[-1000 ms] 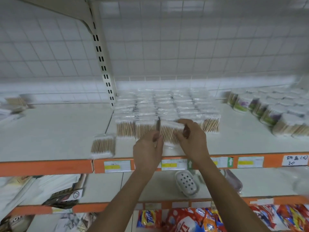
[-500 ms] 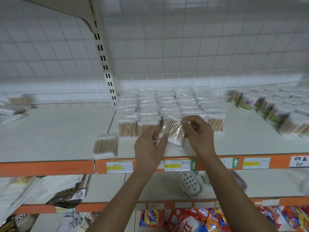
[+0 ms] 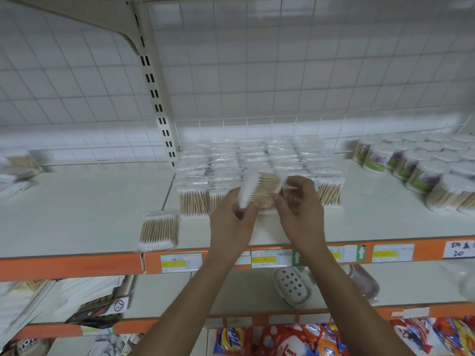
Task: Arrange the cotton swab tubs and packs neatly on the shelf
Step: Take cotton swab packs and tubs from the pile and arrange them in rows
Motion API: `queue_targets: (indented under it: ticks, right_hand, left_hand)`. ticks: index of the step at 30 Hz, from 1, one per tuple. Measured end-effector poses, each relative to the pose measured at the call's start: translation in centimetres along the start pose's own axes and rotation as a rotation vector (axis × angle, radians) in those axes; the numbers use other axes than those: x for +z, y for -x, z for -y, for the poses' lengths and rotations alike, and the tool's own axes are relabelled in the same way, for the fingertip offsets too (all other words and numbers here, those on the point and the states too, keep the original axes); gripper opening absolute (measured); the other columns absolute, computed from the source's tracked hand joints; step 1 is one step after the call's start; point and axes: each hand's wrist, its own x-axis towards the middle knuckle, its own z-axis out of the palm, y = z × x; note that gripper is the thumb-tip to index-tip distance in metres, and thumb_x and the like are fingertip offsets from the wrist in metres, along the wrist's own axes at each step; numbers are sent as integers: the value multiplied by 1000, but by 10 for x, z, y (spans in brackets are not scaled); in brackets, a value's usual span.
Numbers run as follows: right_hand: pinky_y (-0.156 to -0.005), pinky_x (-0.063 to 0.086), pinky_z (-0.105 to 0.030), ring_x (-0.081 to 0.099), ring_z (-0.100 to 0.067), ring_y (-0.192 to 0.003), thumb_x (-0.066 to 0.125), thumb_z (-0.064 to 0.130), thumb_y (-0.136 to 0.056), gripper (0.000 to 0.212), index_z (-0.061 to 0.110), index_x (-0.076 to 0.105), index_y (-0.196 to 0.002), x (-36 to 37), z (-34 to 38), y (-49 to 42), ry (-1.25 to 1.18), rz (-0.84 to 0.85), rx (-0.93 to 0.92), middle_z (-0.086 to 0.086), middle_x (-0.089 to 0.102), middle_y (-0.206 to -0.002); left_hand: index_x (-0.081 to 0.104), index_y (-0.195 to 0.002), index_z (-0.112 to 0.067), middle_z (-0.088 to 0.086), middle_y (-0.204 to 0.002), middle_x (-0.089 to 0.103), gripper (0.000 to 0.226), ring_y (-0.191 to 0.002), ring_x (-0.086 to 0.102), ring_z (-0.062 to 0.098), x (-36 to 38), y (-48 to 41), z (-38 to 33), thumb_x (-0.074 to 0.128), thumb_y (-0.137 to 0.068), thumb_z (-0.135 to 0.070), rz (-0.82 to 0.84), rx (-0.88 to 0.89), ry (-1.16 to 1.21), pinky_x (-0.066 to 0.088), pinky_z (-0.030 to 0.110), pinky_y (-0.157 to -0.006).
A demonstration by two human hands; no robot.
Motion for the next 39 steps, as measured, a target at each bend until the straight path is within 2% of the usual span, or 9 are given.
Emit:
queue_targets:
  ticks: [2, 4, 7, 10, 12, 16, 21, 31, 39]
  right_hand:
    - [-88, 46, -26, 54, -17, -110, 64, 15, -85, 50, 16, 45, -131, -5, -2, -3, 98, -22, -249, 8, 50, -119]
    - [-94, 42, -31, 50, -21, -116, 60, 17, -85, 57, 17, 40, -138, -5, -7, -4, 202, 51, -388, -1, 51, -127]
    - [-91, 43, -29, 54, -21, -110, 66, 15, -83, 56, 16, 45, -136, 0, -14, 0, 243, 162, -285, -5, 58, -121]
    - [-74, 37, -11, 56, -15, -92, 71, 12, -81, 50, 9, 49, -126, 4, -20, 5, 266, 142, -172, -2, 60, -107]
    - [-62, 31, -6, 52, -11, -83, 71, 14, -81, 49, 9, 48, -123, 8, -22, 7, 292, 128, -110, 1, 57, -99]
    - [-65, 30, -19, 49, -11, -77, 72, 19, -81, 42, 10, 49, -115, 15, -26, 6, 357, 88, -27, 4, 54, -88]
    - [-64, 30, -22, 50, -14, -74, 70, 20, -83, 35, 9, 48, -108, 16, -28, 6, 392, 73, 11, 3, 52, -83]
    - [-61, 25, -22, 49, -17, -74, 67, 12, -83, 26, 10, 48, -100, 21, -30, 3, 424, 52, -13, -3, 54, -86]
    - [-60, 42, -28, 55, -21, -75, 69, 17, -83, 19, 11, 55, -94, 28, -12, 13, 484, -60, -173, -3, 60, -84]
  left_hand:
    - [62, -118, -18, -9, -92, 69, 32, -74, 61, -2, -4, -2, 4, 66, -86, -20, 32, 37, -100, 44, 7, -63]
    - [60, -118, -18, -8, -89, 68, 35, -74, 61, -4, -7, -2, 8, 69, -84, -20, 44, 34, -154, 44, 7, -63]
    - [55, -111, -18, -18, -75, 60, 37, -68, 59, -9, -8, 0, 11, 74, -80, -24, 15, 11, -185, 45, 8, -63]
    - [54, -113, -16, -16, -82, 60, 43, -72, 60, -2, -5, 1, 14, 77, -78, -24, -52, 35, -246, 51, 19, -70]
    - [55, -115, -15, -12, -88, 61, 44, -75, 60, 4, -3, 0, 16, 77, -78, -23, -92, 67, -298, 52, 25, -72]
    - [49, -127, -15, -10, -91, 63, 48, -75, 62, 7, 3, 3, 18, 71, -84, -18, -100, 58, -349, 50, 25, -74]
    - [65, -98, -12, 1, -83, 69, 19, -69, 68, 19, 10, 4, 28, 70, -81, -8, -83, 196, -484, 56, 34, -60]
    - [70, -88, -8, 4, -81, 68, 12, -65, 64, 20, 12, 1, 37, 64, -80, -4, -80, 281, -525, 49, 26, -57]
    - [70, -86, -13, -1, -78, 67, 13, -63, 61, 16, -16, 2, 31, 58, -82, -10, -140, 302, -524, 51, 29, -52]
